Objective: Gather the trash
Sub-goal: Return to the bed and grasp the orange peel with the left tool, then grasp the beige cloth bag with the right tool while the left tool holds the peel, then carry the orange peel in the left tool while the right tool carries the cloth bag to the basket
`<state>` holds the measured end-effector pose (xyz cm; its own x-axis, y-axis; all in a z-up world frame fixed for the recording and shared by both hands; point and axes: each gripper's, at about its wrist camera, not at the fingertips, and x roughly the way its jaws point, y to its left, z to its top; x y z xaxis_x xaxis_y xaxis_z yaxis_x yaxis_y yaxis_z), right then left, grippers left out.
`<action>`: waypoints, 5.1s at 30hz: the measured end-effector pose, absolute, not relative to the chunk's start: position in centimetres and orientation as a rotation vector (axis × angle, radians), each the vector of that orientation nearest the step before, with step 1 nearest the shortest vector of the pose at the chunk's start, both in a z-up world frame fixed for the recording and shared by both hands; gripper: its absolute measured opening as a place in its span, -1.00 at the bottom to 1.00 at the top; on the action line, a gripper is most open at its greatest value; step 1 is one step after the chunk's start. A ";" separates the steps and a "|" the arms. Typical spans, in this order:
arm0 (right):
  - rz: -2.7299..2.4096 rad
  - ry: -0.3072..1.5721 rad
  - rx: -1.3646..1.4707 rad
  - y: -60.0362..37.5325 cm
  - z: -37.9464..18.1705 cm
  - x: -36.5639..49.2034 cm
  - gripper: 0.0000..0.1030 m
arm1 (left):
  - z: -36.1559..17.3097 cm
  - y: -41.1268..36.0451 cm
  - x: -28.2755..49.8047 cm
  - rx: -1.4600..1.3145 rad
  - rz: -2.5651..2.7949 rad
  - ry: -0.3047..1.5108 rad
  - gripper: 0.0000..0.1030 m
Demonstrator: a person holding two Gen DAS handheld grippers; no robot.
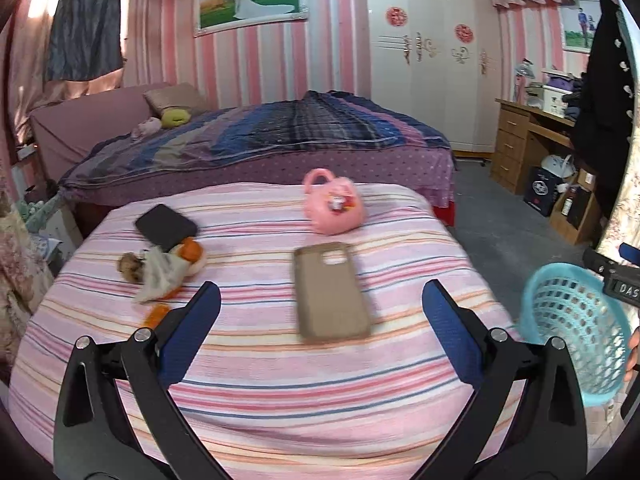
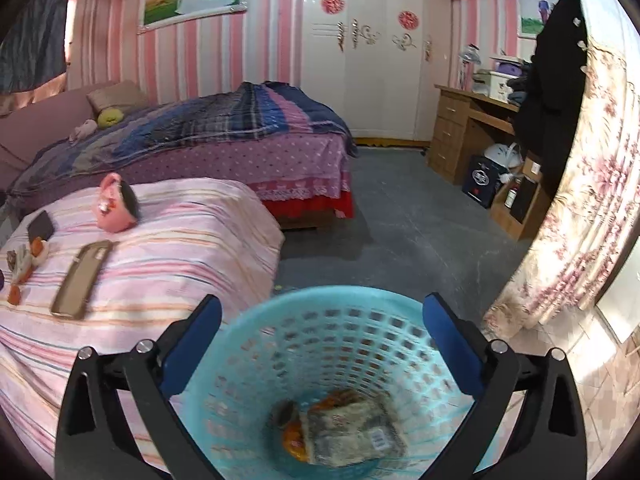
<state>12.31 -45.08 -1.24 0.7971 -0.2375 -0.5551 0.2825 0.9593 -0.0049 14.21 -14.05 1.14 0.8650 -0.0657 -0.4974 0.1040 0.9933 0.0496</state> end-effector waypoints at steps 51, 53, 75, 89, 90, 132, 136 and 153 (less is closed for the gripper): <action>-0.176 0.669 -0.086 -26.3 -4.2 22.2 0.91 | -8.5 3.6 24.6 -0.142 0.005 0.865 -0.35; -0.146 0.680 -0.059 -26.3 -4.2 22.1 0.91 | -8.4 3.8 24.4 -0.143 -0.007 0.864 -0.43; 0.176 0.658 -0.152 -11.6 -4.7 21.8 0.91 | -3.9 18.3 20.3 -0.152 0.273 0.714 -0.44; 0.280 0.709 -0.290 1.6 -6.8 27.1 0.18 | -2.6 20.6 19.1 -0.192 0.310 0.671 -0.44; 0.285 0.729 -0.295 1.9 -7.1 27.5 -0.18 | -2.6 20.5 19.1 -0.194 0.304 0.672 -0.44; 0.145 0.581 -0.040 -22.5 -1.5 16.3 -0.72 | -1.7 3.8 18.2 -0.117 0.050 0.672 -0.44; 0.133 0.575 -0.031 -24.0 -1.3 15.3 -0.72 | -1.4 2.2 17.6 -0.103 0.032 0.660 -0.44; -0.052 0.550 0.015 -37.5 -0.3 7.1 -0.72 | -1.7 -5.8 14.8 -0.011 -0.048 0.654 -0.44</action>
